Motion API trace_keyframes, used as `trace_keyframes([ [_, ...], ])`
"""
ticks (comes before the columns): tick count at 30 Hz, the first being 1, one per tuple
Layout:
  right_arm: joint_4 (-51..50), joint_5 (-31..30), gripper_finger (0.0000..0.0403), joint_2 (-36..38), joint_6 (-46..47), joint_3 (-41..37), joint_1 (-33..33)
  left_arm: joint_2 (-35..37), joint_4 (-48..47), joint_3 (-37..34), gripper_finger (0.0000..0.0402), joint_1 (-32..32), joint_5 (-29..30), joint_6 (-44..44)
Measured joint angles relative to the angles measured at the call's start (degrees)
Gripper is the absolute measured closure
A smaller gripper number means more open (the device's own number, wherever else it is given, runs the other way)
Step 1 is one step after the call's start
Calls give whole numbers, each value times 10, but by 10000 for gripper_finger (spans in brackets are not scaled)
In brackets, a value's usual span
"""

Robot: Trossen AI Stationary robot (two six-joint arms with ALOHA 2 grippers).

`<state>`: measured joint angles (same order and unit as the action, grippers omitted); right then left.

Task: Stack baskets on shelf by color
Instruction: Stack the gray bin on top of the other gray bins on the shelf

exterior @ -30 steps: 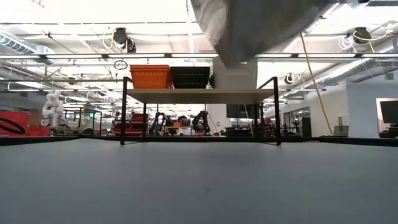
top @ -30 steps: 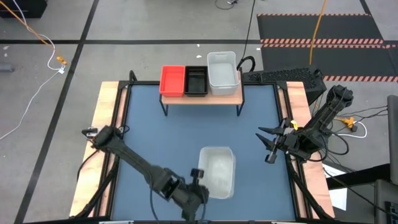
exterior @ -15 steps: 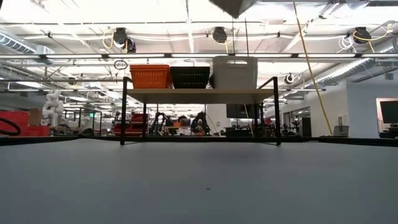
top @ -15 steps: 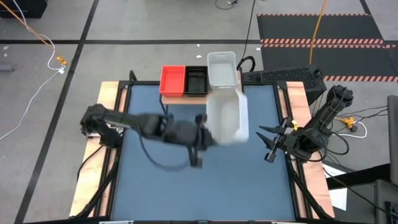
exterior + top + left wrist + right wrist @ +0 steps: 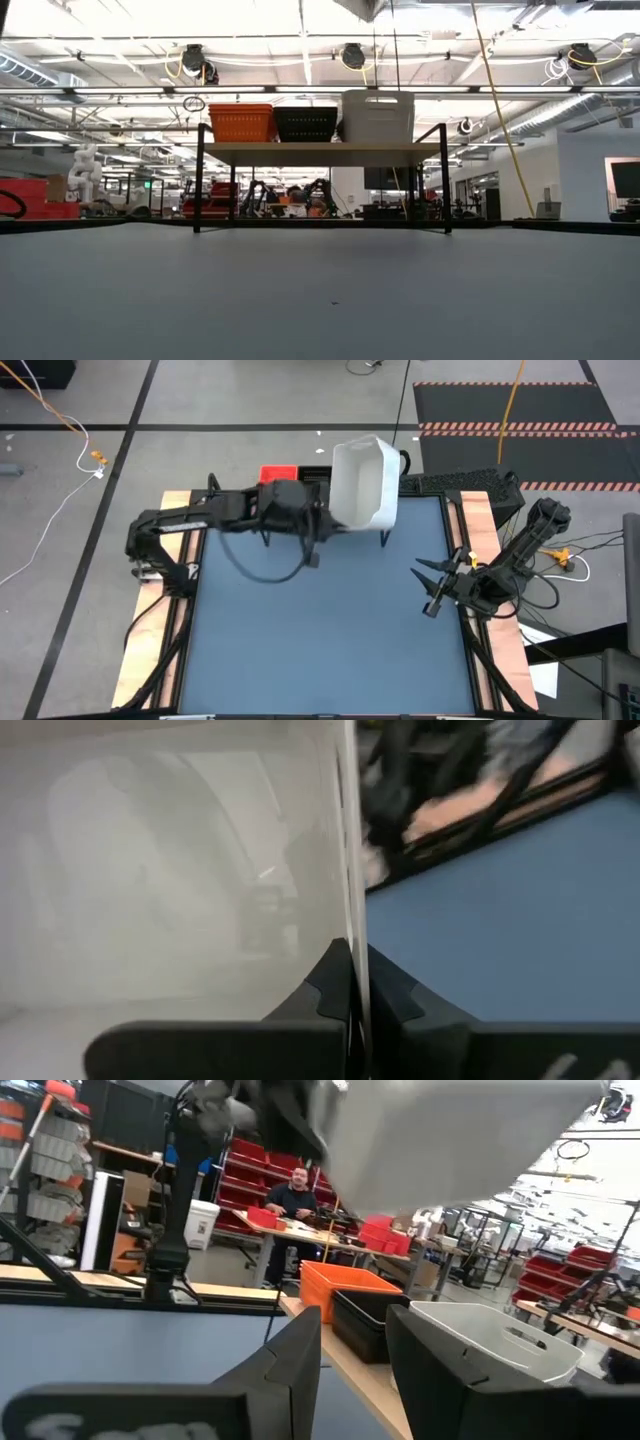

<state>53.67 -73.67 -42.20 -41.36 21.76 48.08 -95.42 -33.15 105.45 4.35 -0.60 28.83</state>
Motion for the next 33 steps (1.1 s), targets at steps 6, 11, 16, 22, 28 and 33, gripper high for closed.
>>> trace_keyframes([
  [6, -8, 0, 294, -2, 0, 0, -8, -51, 50, -2, 398, 79, 0, -10],
  [11, -8, 0, 294, -2, -1, 0, -9, -78, 91, -1, 397, 129, 1, -70],
  [16, -8, 0, 294, -2, -1, 0, -9, -94, 80, -1, 392, 147, -15, -86],
  [22, -8, 0, 294, -2, -1, 0, -9, -104, 57, -1, 397, 150, -15, -78],
  [28, -8, -1, 294, -2, 1, 0, -9, -102, 85, -1, 376, 146, -15, -68],
  [33, -8, -1, 294, -2, 1, 0, -9, -102, 90, -1, 383, 146, -15, -76],
])
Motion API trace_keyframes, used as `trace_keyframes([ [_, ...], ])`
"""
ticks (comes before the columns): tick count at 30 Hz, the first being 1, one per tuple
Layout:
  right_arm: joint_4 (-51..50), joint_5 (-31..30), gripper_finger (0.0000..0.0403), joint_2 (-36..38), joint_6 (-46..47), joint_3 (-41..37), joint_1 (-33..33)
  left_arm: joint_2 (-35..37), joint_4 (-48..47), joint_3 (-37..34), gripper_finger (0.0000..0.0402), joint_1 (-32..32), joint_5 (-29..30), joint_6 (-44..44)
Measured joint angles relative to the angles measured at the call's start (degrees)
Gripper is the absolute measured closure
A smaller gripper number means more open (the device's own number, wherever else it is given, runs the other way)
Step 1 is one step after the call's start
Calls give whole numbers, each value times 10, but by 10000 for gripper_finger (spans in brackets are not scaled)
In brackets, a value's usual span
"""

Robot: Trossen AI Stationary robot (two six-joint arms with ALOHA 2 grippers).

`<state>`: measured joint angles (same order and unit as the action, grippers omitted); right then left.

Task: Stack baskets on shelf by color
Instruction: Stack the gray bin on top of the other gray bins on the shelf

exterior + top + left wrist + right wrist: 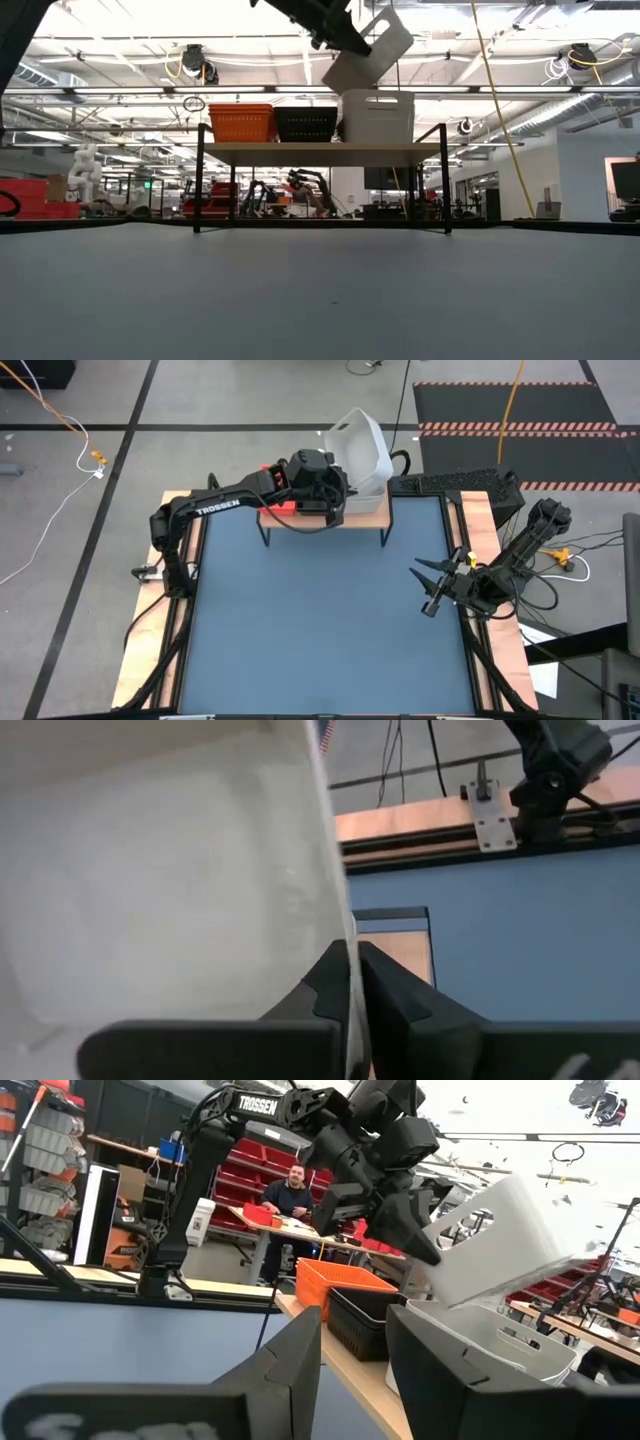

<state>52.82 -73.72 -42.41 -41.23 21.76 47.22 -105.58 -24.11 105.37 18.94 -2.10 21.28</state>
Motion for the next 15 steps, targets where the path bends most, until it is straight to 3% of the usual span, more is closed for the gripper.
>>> trace_keyframes([
  [15, 0, 0, 294, 0, 0, 0, 0, -3, -7, 0, 396, 0, 6, -9],
])
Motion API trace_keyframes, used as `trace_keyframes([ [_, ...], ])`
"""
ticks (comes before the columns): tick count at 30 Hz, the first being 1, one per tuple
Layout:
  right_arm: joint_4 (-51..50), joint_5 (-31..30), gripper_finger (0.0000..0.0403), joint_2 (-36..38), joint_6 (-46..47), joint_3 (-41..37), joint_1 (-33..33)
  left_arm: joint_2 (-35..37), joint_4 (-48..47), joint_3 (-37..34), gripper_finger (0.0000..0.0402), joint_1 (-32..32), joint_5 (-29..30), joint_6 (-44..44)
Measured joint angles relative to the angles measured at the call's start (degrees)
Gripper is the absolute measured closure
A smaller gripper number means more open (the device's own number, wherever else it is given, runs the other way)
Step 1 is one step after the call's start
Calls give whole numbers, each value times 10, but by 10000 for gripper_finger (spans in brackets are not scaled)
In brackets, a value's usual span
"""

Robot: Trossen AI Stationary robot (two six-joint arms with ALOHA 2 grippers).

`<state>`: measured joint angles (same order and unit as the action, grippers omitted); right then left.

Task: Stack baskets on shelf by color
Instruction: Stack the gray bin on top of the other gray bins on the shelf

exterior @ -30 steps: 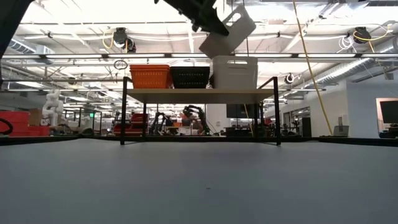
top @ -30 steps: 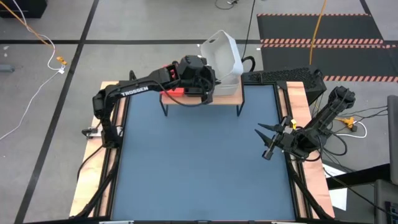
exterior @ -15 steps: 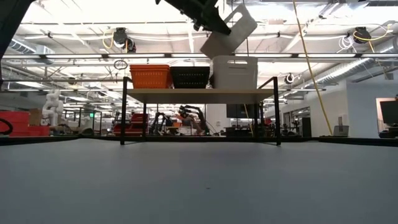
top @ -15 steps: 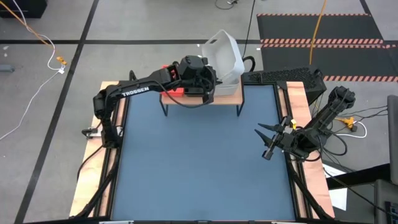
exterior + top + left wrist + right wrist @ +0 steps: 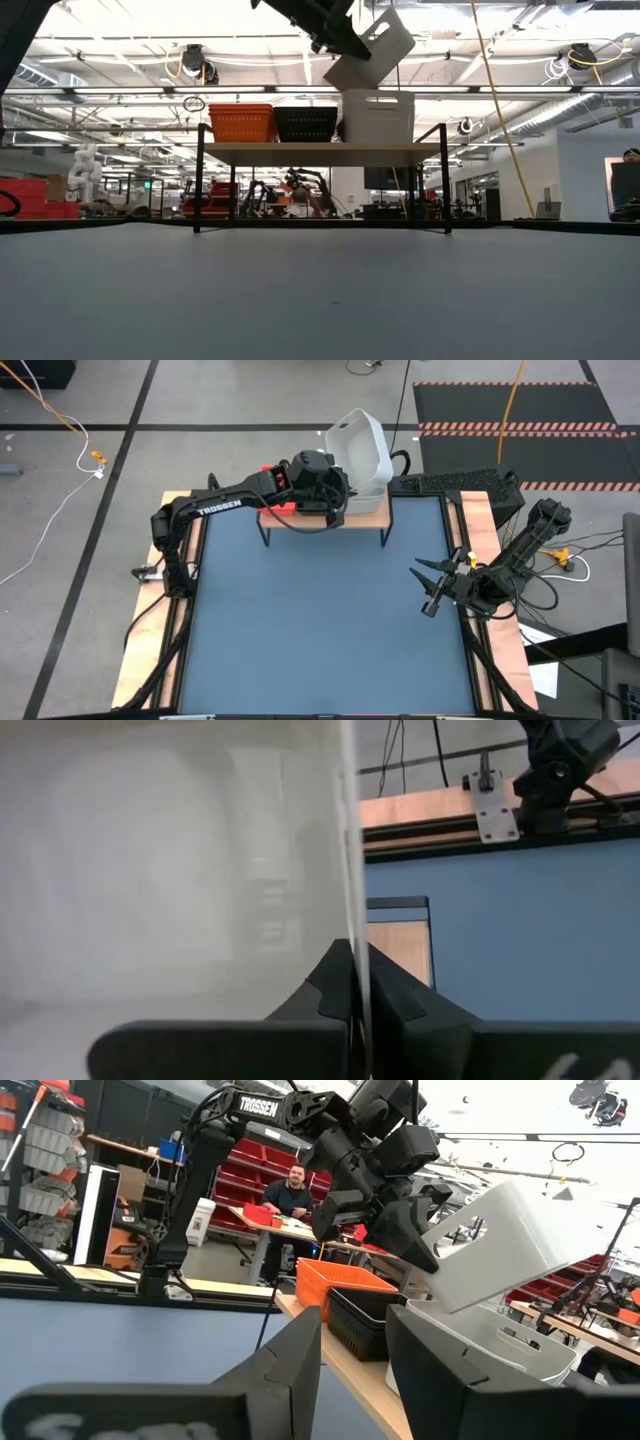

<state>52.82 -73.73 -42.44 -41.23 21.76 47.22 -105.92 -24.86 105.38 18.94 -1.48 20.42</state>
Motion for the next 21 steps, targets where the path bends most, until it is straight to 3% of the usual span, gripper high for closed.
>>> trace_keyframes([
  [12, 0, 0, 294, 0, 0, 0, 0, 0, -49, 0, 396, 2, 9, 16],
  [21, 0, 0, 294, 0, 0, 0, 0, 0, -81, 0, 373, 0, 31, 15],
])
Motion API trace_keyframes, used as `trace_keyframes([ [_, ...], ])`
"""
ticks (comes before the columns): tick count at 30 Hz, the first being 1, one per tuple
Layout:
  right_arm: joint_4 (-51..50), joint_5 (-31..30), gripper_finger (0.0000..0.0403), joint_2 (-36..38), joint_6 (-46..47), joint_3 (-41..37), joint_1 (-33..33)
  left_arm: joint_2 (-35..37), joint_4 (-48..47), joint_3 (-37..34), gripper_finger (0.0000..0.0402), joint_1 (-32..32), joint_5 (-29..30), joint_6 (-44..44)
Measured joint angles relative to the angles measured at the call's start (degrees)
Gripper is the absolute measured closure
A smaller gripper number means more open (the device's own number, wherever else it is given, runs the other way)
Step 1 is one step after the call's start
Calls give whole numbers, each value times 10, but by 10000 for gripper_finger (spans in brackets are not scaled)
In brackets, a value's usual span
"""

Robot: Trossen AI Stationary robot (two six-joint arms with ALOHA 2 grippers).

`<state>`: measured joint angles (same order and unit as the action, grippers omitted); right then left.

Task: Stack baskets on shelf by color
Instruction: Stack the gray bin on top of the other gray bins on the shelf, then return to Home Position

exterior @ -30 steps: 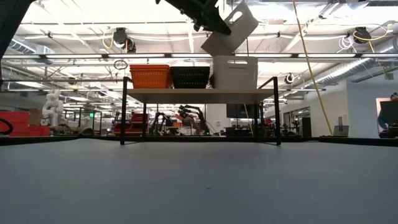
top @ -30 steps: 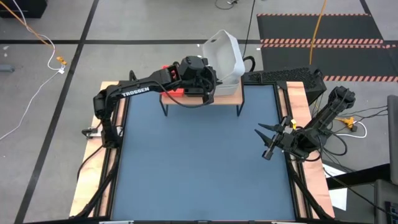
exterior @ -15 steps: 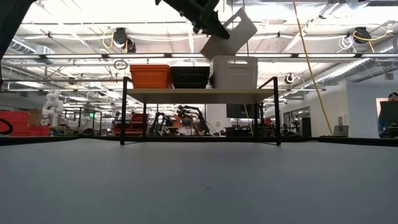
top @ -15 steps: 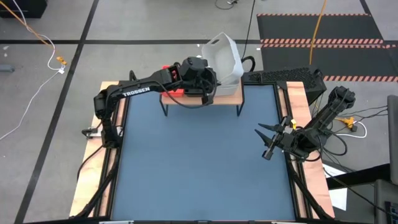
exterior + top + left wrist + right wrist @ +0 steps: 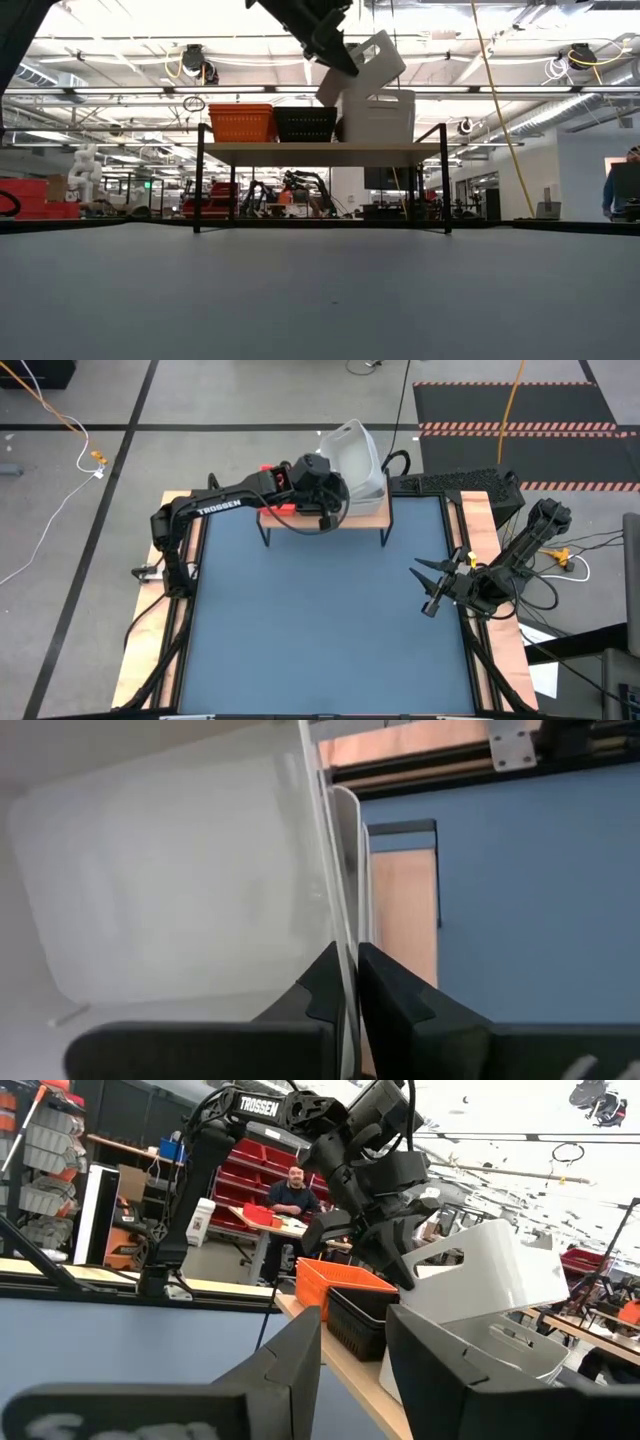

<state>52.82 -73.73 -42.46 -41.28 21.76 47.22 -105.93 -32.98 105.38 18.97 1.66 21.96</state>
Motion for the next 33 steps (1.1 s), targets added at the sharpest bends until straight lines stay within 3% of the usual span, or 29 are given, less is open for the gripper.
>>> trace_keyframes([
  [10, 0, 0, 294, 0, -3, 0, 0, 0, -16, 0, 350, -23, 4, 5],
  [18, 0, -2, 294, 0, -10, 0, 0, 20, -11, 0, 280, -38, 105, 19],
  [21, 0, -22, 294, 0, -16, 0, 0, 35, -2, 1, 265, -44, 115, 32],
  [33, 0, -43, 294, 0, -14, 0, 0, 44, -16, 1, 261, -55, 115, 1],
])
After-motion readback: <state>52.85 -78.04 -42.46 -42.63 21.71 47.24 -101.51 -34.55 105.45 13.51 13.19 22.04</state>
